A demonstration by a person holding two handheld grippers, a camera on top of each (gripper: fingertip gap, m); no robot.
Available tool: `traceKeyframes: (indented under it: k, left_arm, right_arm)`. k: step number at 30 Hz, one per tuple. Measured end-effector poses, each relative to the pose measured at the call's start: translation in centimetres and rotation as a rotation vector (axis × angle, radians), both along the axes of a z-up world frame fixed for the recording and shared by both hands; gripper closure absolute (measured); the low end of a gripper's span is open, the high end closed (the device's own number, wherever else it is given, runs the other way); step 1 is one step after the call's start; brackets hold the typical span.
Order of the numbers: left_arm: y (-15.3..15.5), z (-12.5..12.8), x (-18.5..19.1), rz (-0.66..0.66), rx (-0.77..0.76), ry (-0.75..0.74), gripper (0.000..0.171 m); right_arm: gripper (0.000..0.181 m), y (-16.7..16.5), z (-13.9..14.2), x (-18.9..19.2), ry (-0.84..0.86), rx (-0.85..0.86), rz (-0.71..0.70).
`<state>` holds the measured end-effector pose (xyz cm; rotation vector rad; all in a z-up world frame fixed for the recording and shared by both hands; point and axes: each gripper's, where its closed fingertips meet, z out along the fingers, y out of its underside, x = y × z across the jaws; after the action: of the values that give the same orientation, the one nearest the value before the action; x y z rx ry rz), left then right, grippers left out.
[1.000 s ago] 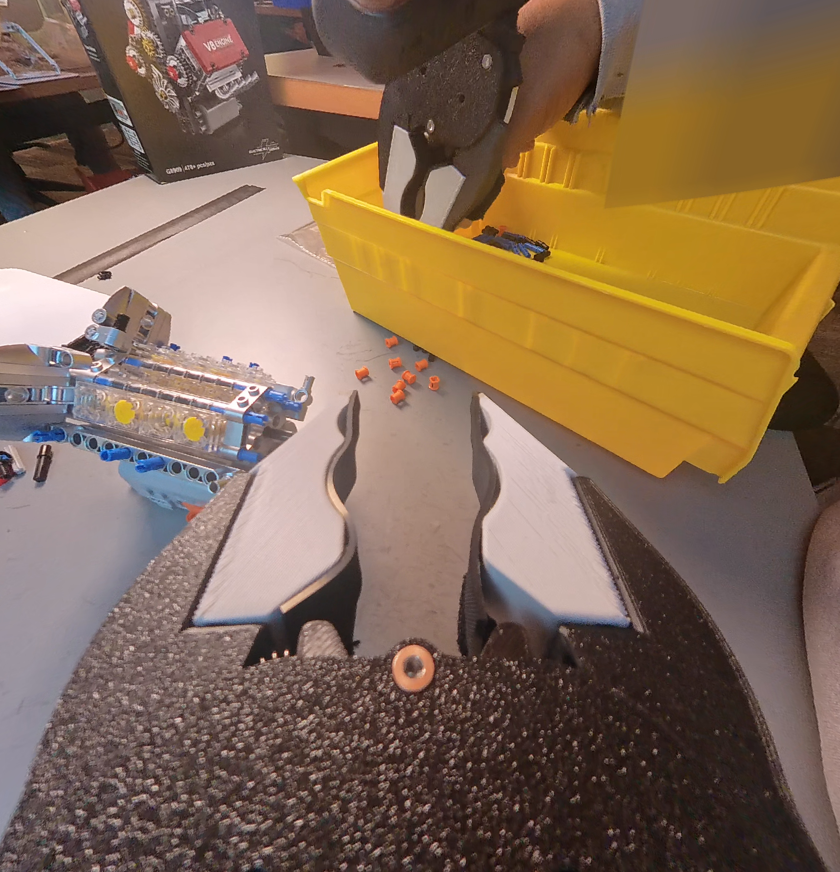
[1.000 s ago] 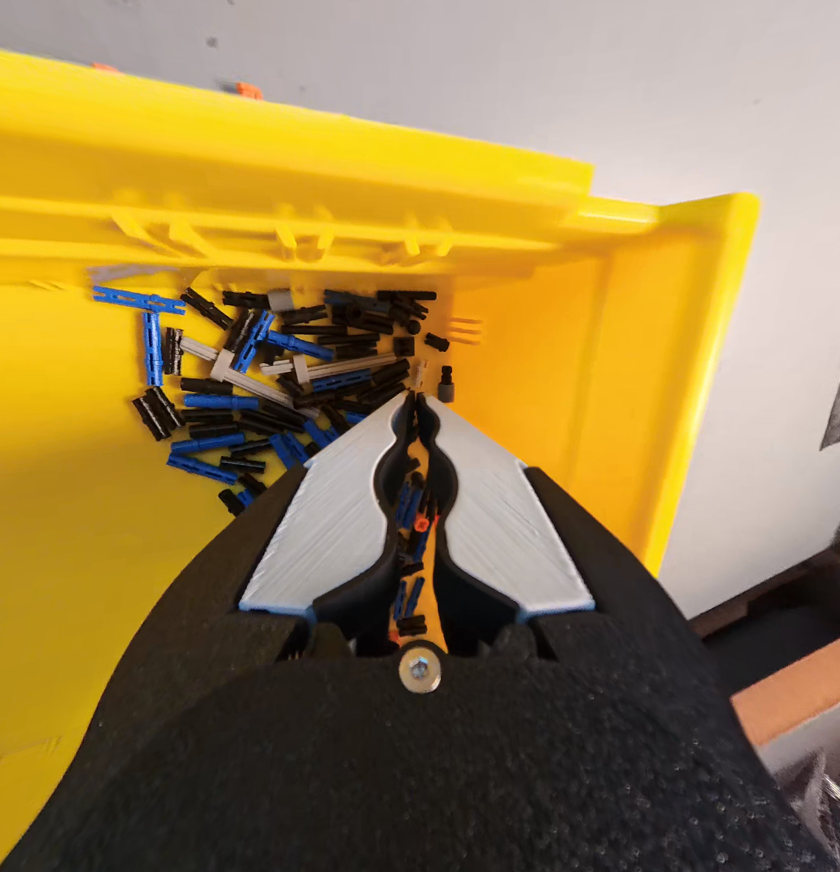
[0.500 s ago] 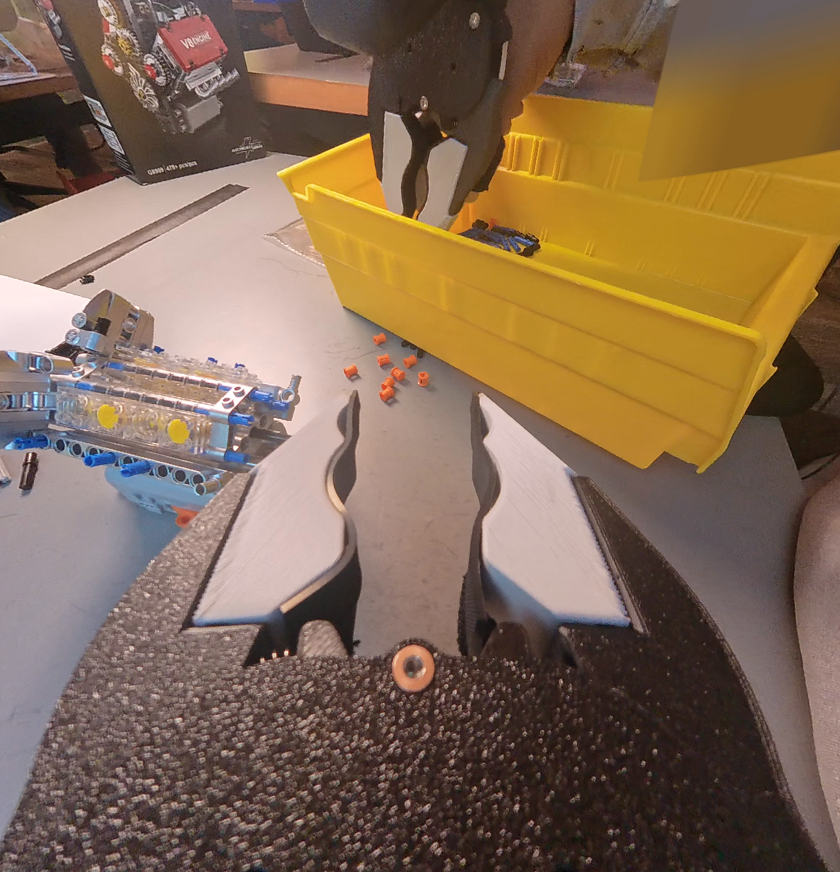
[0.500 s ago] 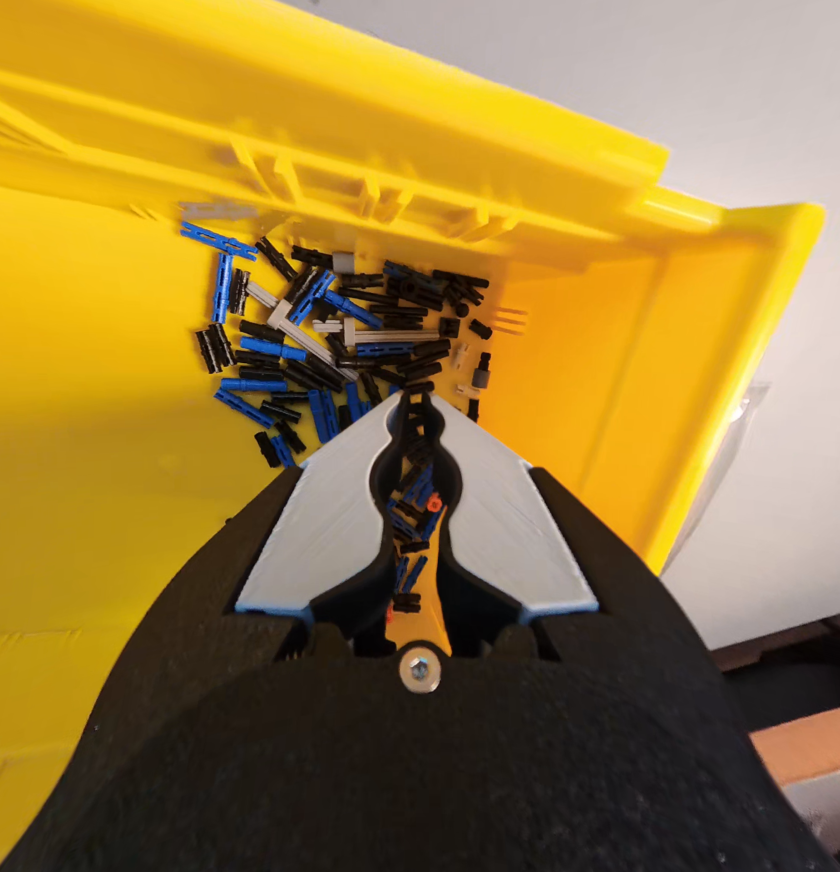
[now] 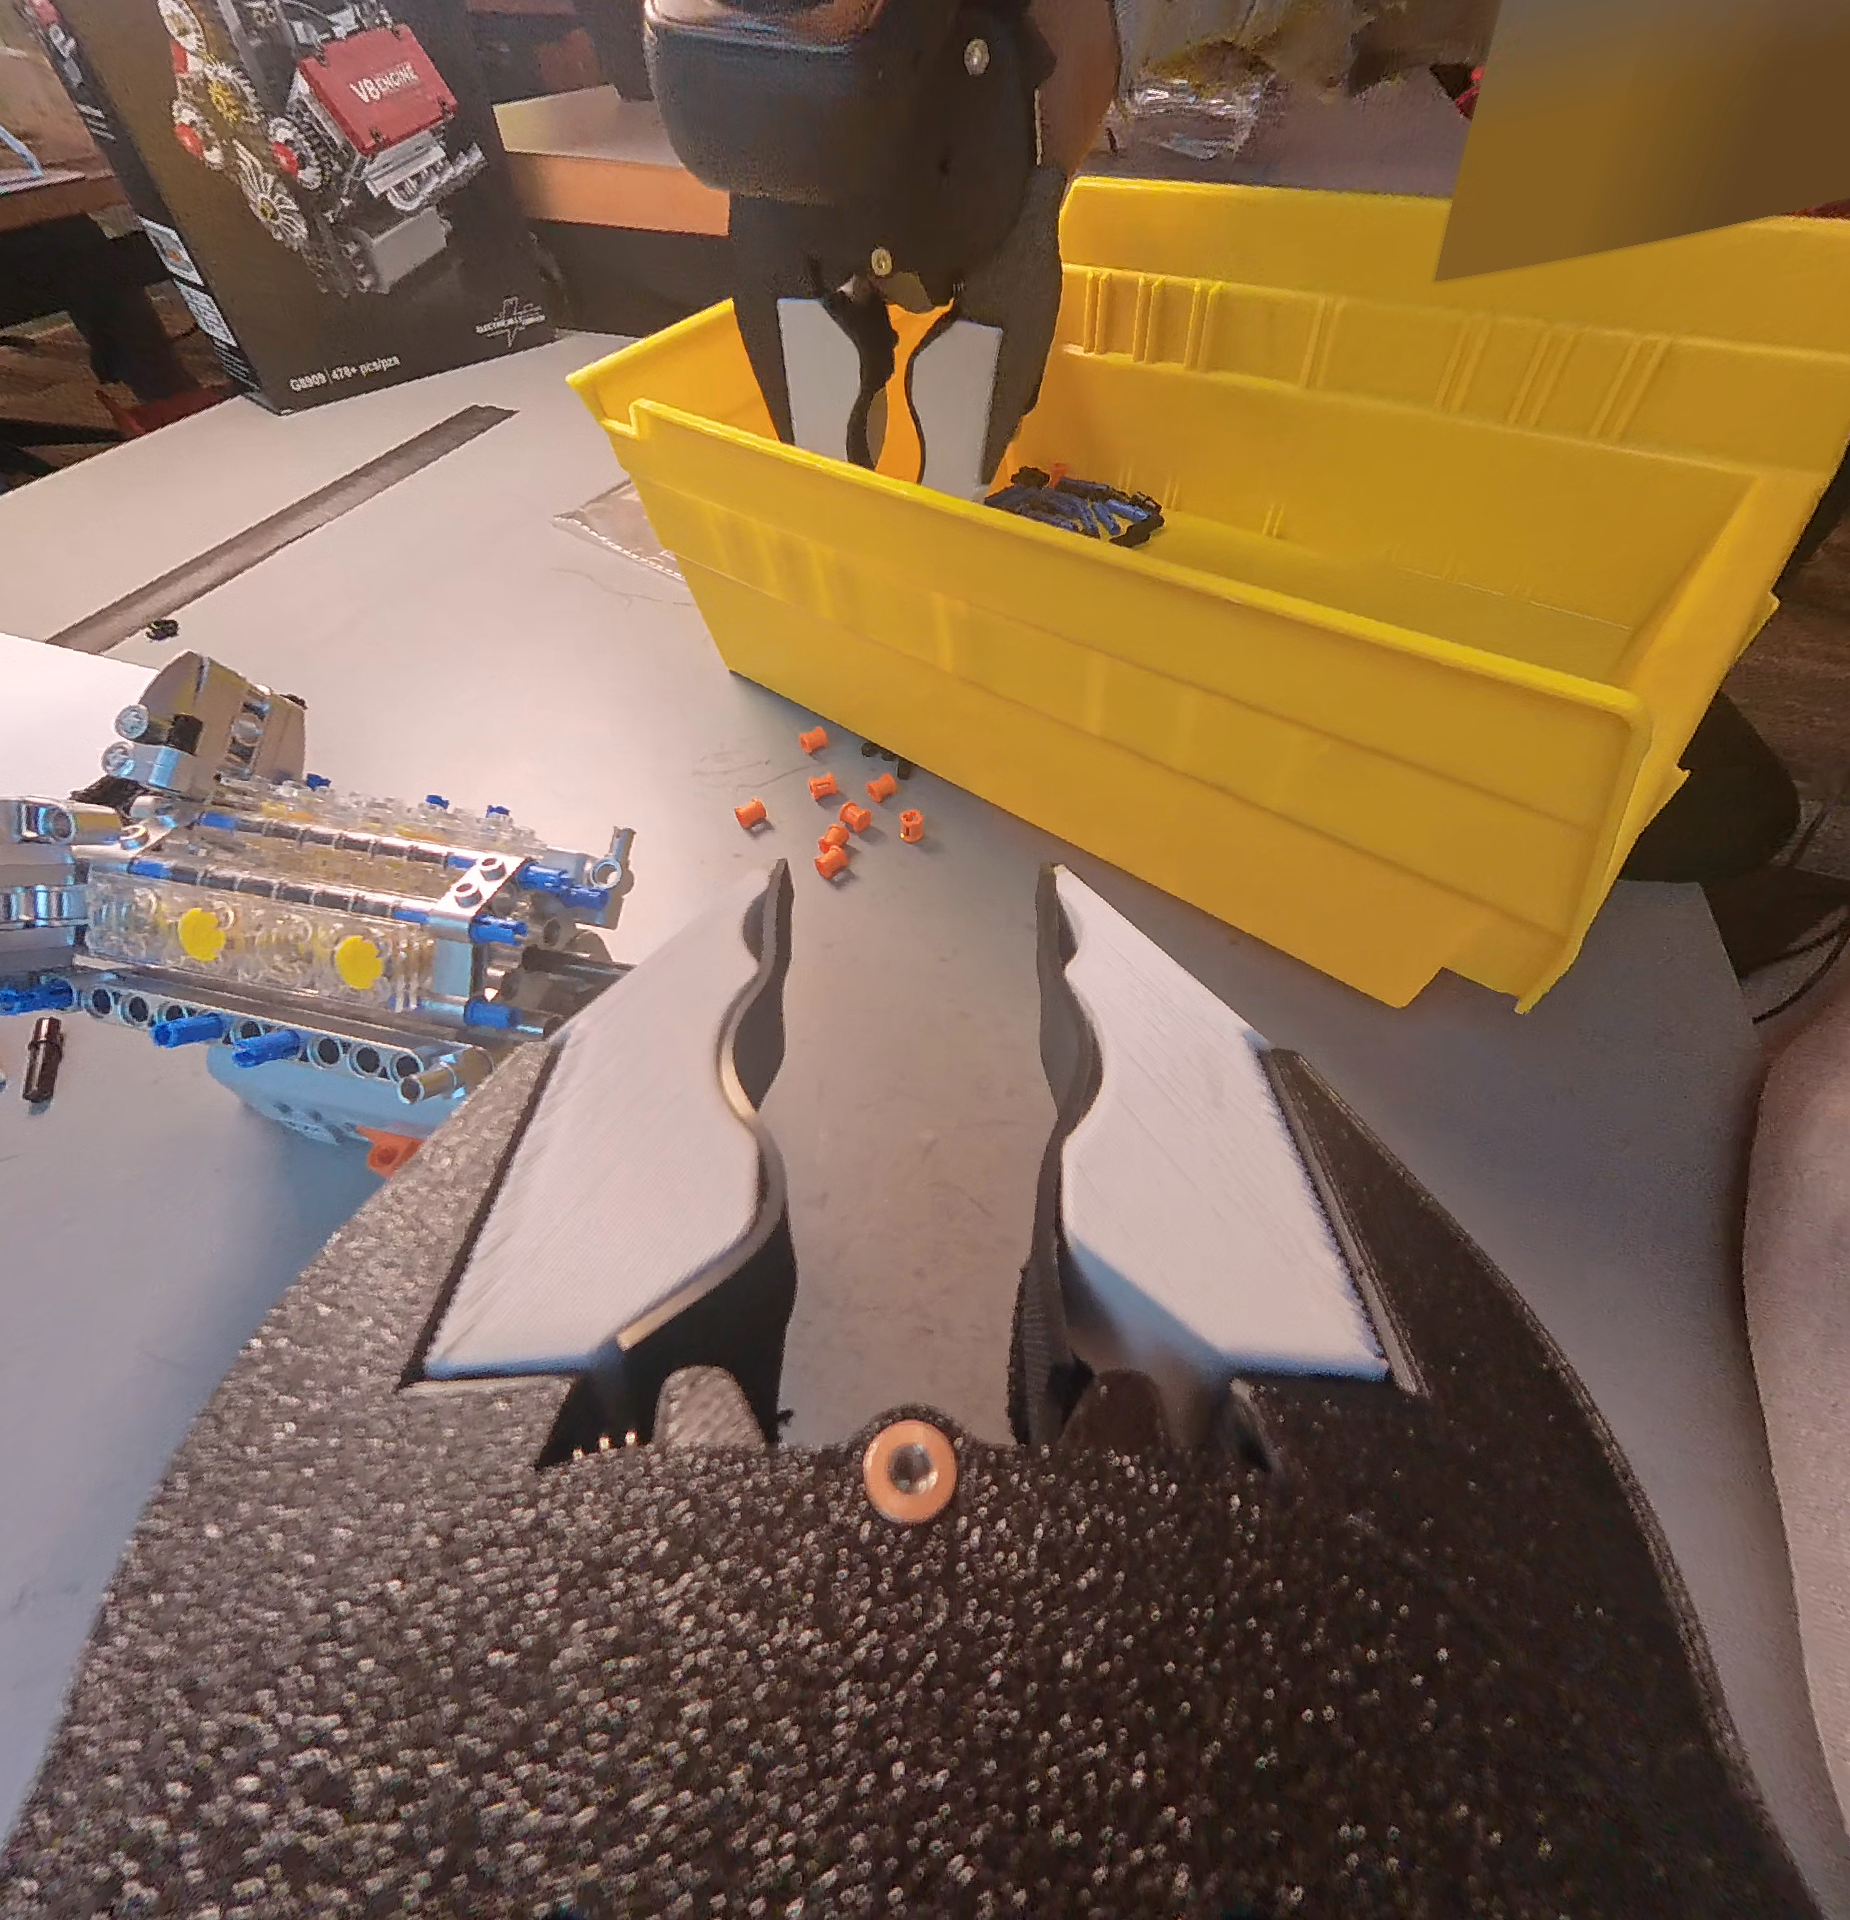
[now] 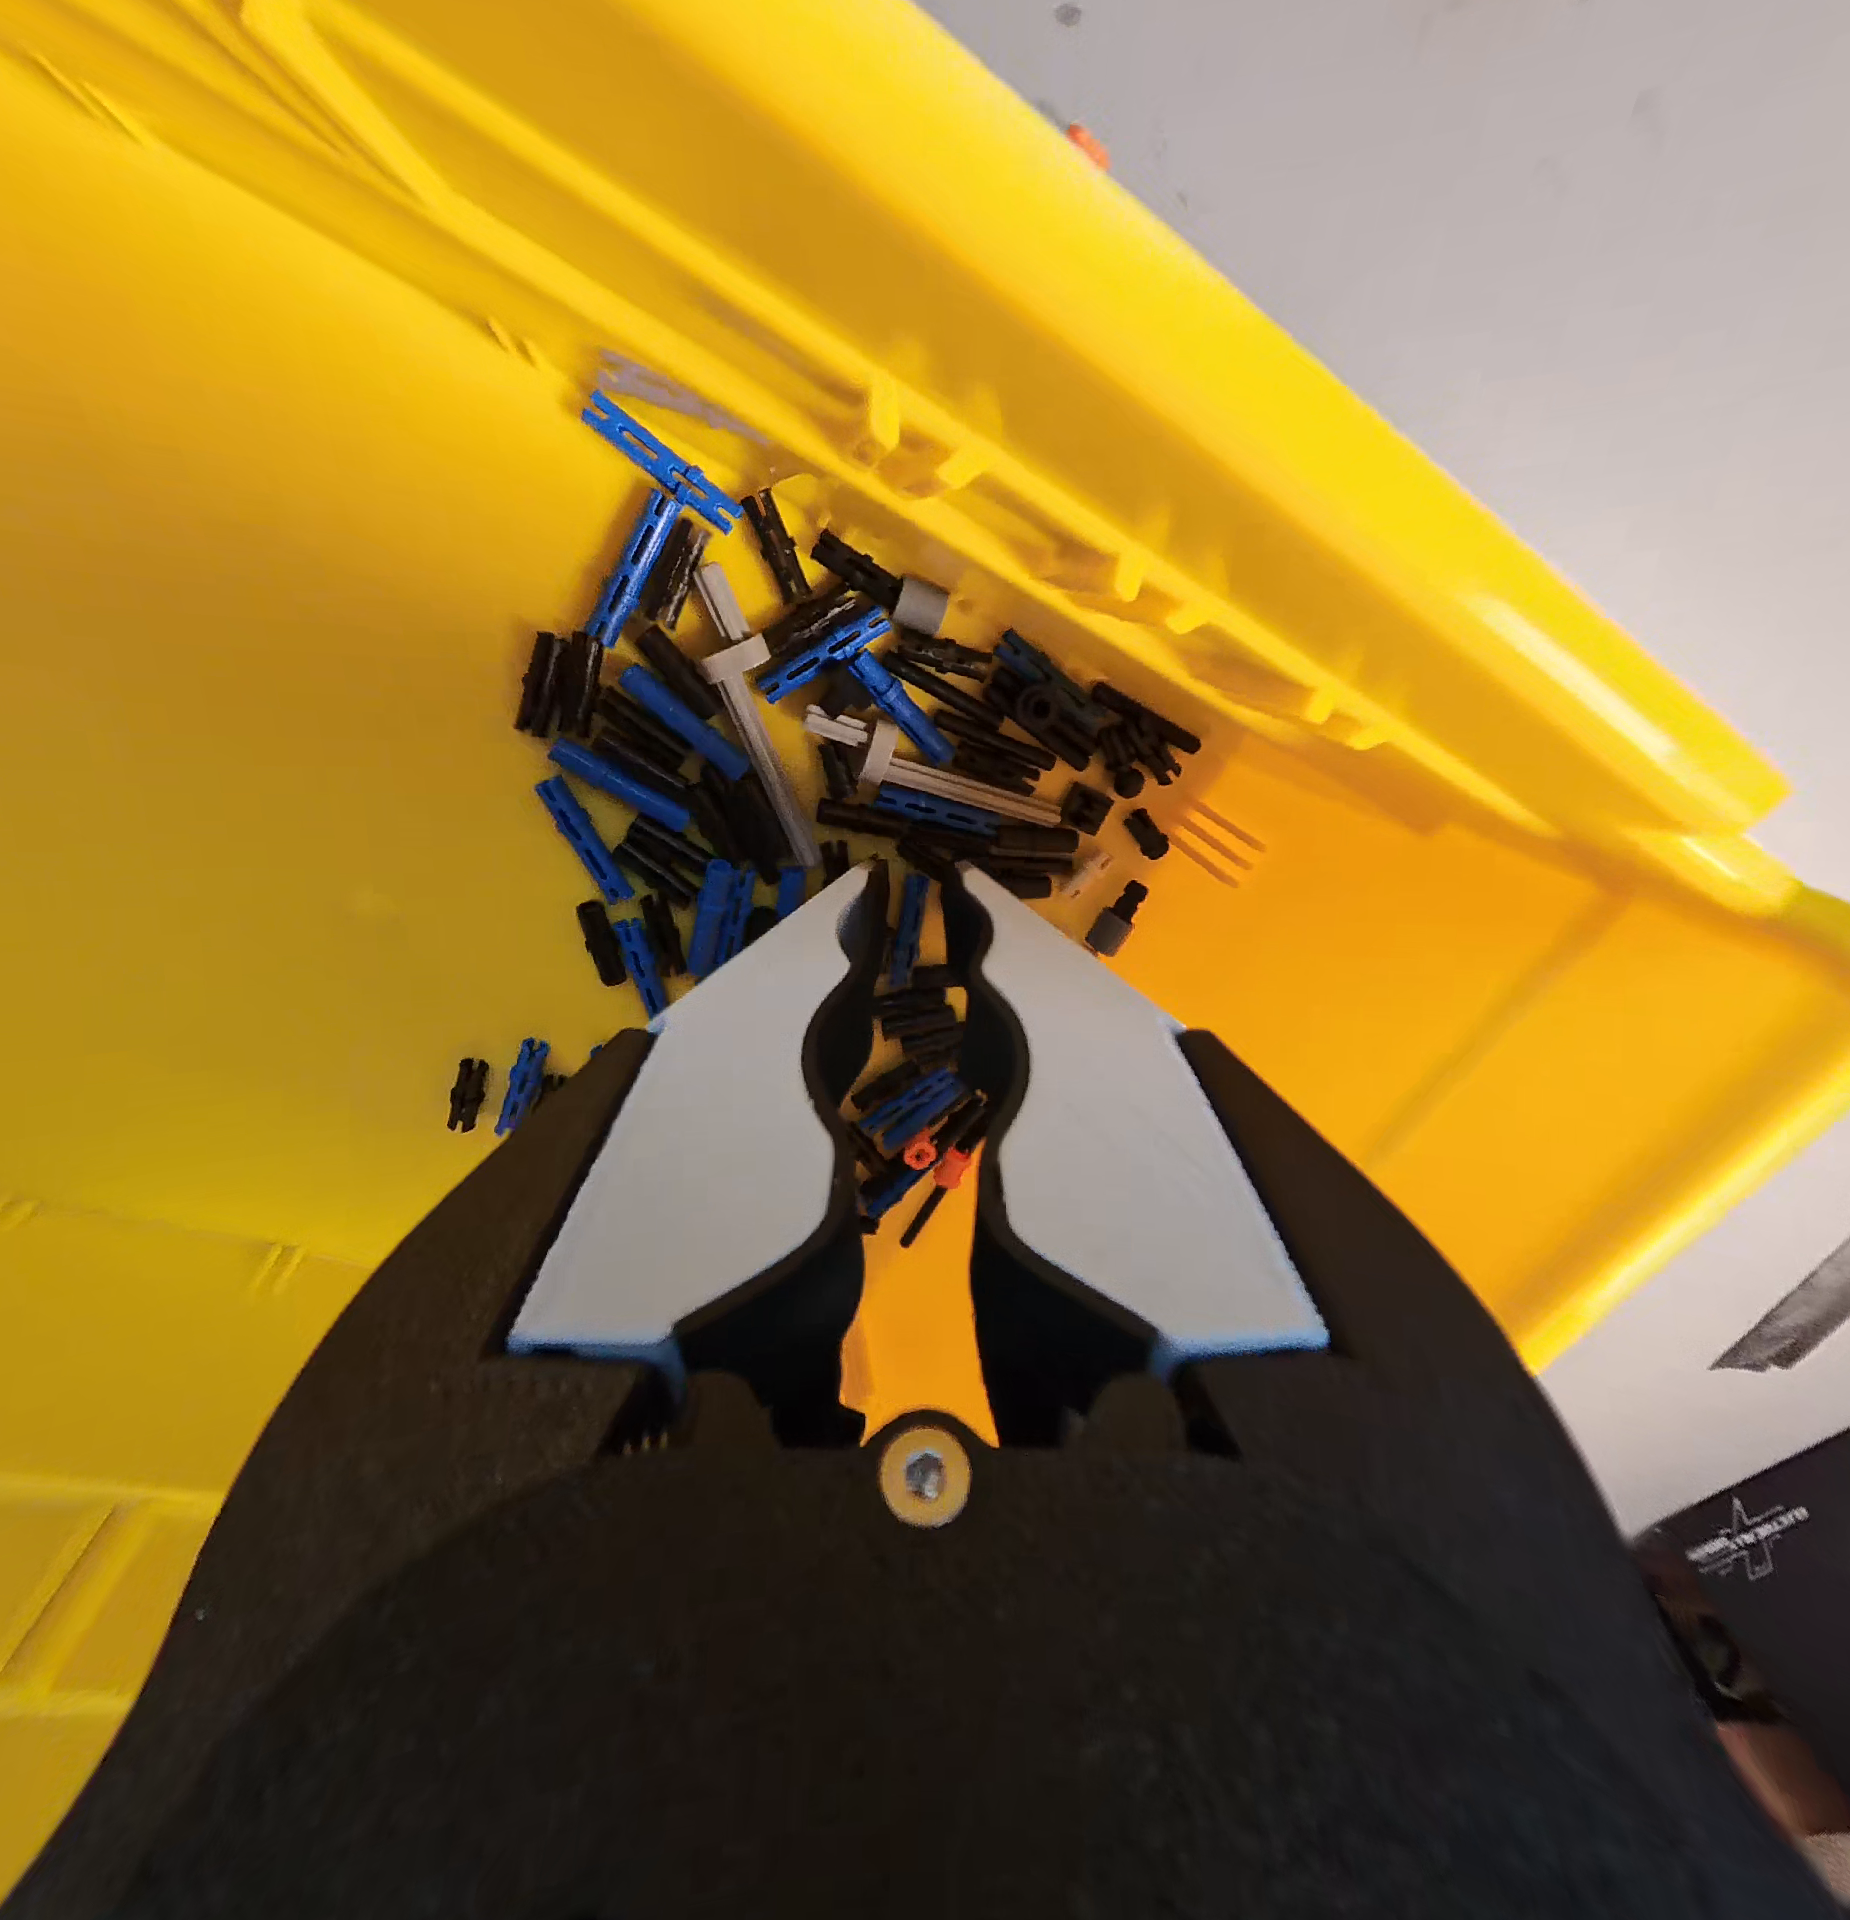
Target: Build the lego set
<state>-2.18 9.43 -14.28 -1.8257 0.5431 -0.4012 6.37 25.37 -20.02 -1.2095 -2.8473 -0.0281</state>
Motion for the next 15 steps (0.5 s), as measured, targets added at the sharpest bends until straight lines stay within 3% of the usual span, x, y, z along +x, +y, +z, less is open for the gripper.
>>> traceKeyframes:
  k: [15]
  left_arm:
    - [-0.41, -0.11, 0.43, -0.029, 0.004, 0.017, 0.126]
  right_arm:
    - [0.172, 0.90, -0.15, -0.40, -0.127, 0.102, 0.118]
